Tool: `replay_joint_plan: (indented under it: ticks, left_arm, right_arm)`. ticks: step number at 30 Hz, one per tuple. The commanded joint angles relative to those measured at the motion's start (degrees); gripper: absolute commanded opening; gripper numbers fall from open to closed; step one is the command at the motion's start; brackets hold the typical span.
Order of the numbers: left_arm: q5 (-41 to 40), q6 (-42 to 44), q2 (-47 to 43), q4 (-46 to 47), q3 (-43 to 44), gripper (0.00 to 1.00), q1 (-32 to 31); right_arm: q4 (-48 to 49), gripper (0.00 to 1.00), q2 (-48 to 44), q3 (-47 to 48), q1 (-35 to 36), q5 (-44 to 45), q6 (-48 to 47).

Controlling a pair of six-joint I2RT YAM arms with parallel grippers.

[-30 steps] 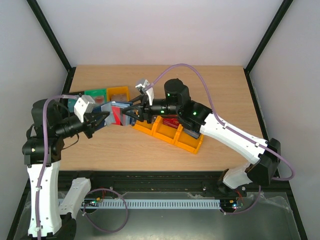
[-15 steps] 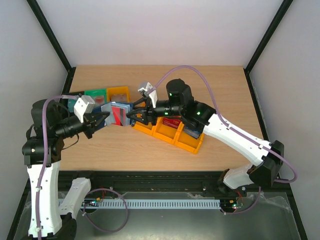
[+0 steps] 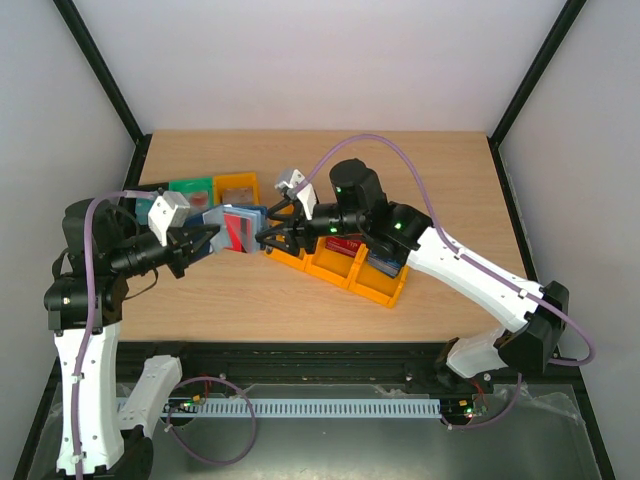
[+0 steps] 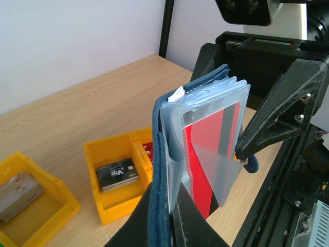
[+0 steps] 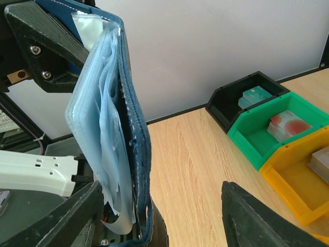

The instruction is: Take the credit cards out of the card holder

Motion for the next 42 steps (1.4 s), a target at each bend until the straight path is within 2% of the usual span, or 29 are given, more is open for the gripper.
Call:
replay_joint_plan:
  ticks: [1,7,11,14,16,20,22,24,26,28,31,34,35,38,39,42]
  left_arm:
    - [1.9,-0.1,-0.1,0.3,1.0,0.02,0.6]
    - [0.8,-0.1,-0.2,0.5,-0.1,0.02,0.6]
    - [1.4,-0.3,-0.3,0.5,-0.2,0.02,0.7]
    - [1.2,-0.3,-0.3,0.7,-0.3,0.02,0.7]
    - [1.0,-0.4,-0.3,0.8,-0.3,0.02,0.7]
    - [0.9,-0.8,-0.4,1.0,-0.7,0.02,0.7]
    - [-1.0,-2.4,-0.7,2.2,-1.3,0.03,0.8]
    - [-6.1,-5.5,-1.0,5.3,-2.4,0.21,1.1]
    - [-13.6,-7.7,-1.2,7.4,-3.9,0.35,1.3]
    - [-21.9,-8.9,-1.3,9.2,-5.5,0.45,1.3]
    - [-33.1,-9.7,-1.5,11.4,-7.4,0.50,1.4]
    - [-39.3,-9.8,-1.5,12.6,-7.9,0.53,1.5]
    - [-39.7,-9.2,-1.5,12.7,-7.7,0.53,1.6]
    - [-36.5,-7.0,-1.1,11.5,-6.4,0.53,1.6]
    - [-33.5,-6.2,-1.0,10.6,-5.7,0.52,1.6]
    - [-16.5,-5.1,-0.4,7.3,-3.6,0.42,1.6]
  right_arm:
    - [-0.5,0.61,-0.4,2.0,-0.3,1.0,-0.7]
    - [6.1,0.66,0.8,1.9,0.1,-5.9,4.1]
    - [9.6,0.62,1.9,2.1,0.5,-6.8,6.9]
    - [10.1,0.53,3.4,2.8,0.9,-6.8,8.1]
    - [10.1,0.43,4.0,3.0,1.1,-6.6,8.6]
    - [10.3,0.02,4.2,3.0,1.1,-4.7,9.6]
    - [10.2,0.02,4.0,2.8,1.1,-3.7,9.9]
    - [9.4,0.01,3.8,2.7,1.0,-1.9,10.4]
    - [7.8,0.02,3.7,3.0,1.0,1.0,10.8]
    - [5.6,0.02,3.5,3.3,1.0,4.6,11.5]
    - [1.3,0.02,3.5,4.2,1.0,12.1,13.3]
    - [-4.3,0.02,4.3,5.0,1.3,22.4,16.0]
    - [-6.6,0.02,4.9,5.7,1.9,29.1,17.0]
    - [-13.9,0.01,8.7,9.0,3.4,41.6,17.7]
    - [-15.7,0.02,10.2,10.2,3.9,44.6,17.6]
    - [-19.8,0.02,14.4,15.3,6.3,52.2,16.9]
